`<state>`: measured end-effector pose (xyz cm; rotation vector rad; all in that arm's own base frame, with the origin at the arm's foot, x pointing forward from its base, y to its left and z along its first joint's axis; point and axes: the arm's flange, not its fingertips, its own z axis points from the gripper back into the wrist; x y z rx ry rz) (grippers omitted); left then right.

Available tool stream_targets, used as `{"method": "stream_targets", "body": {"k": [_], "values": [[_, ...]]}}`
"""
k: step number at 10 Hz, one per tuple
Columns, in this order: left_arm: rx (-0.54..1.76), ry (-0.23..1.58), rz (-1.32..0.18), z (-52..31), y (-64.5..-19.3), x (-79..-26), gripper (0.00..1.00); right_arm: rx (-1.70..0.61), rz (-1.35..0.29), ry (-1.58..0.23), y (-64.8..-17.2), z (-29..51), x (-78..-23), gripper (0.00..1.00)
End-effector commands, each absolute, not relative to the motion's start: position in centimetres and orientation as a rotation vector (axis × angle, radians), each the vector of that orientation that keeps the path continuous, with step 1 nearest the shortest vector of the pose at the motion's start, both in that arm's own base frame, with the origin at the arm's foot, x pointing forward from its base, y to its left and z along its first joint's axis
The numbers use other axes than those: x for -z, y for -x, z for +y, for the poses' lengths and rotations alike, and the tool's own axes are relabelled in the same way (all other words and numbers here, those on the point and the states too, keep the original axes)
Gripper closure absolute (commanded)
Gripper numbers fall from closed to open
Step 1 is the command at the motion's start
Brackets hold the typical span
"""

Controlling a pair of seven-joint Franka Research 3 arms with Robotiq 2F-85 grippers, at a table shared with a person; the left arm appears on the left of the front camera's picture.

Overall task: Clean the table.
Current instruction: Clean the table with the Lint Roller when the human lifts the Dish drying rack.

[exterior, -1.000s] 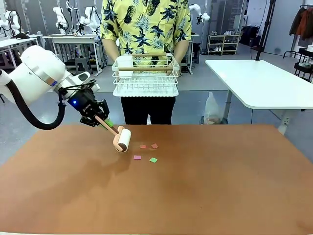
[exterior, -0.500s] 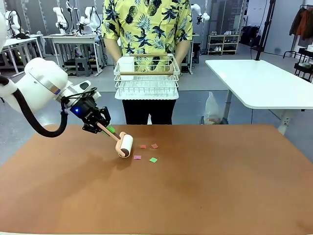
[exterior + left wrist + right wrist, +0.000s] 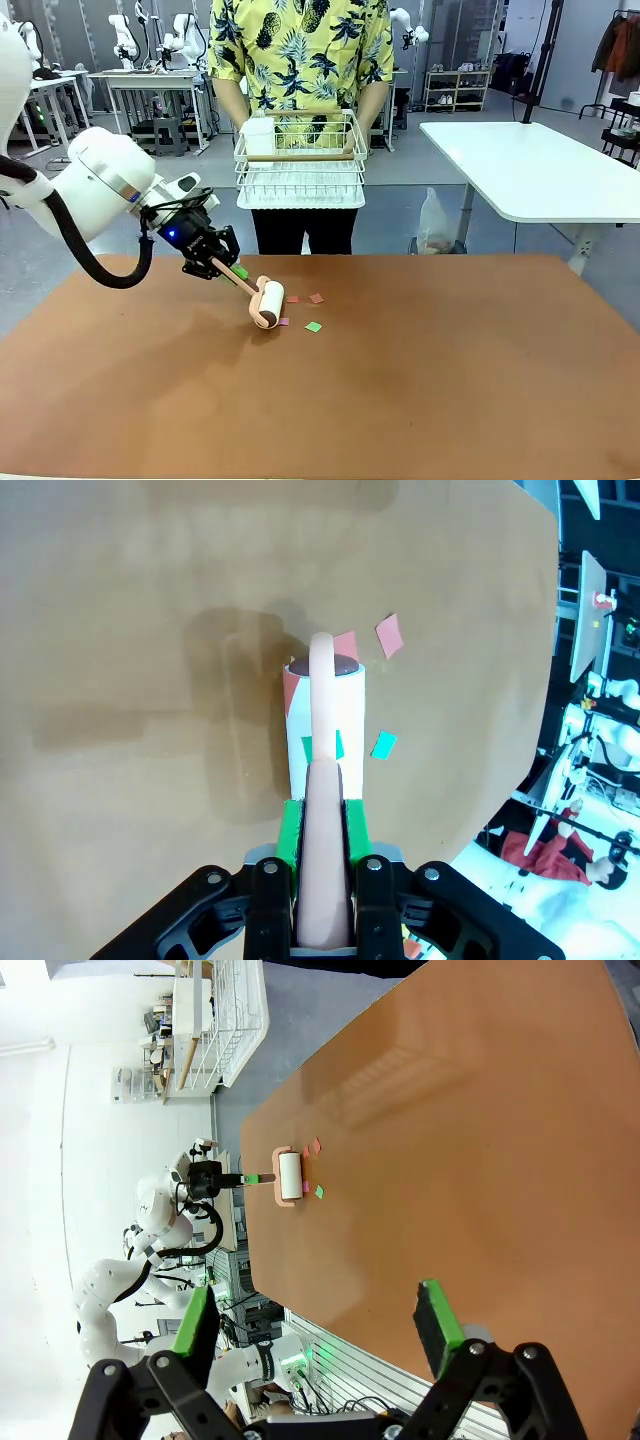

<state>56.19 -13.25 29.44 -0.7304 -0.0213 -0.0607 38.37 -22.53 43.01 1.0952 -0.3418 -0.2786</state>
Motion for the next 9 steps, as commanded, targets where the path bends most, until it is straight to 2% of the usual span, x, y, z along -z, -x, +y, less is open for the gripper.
{"method": "stream_targets", "body": {"k": [1, 5, 9], "values": [[0.039, 0.729, -0.015, -15.1, -55.4, -27.5, 0.79, 0.274, -0.345, -1.1, -38.3, -22.6, -43.3, 0.0], [0.133, 0.723, 0.022, -23.9, -56.0, -28.8, 0.79, 0.274, -0.345, -1.1, -38.3, -22.6, -43.3, 0.0], [0.094, 0.775, 0.055, -30.8, -55.6, -29.1, 0.79, 0.274, -0.345, -1.1, -38.3, -22.6, -43.3, 0.0]]}}
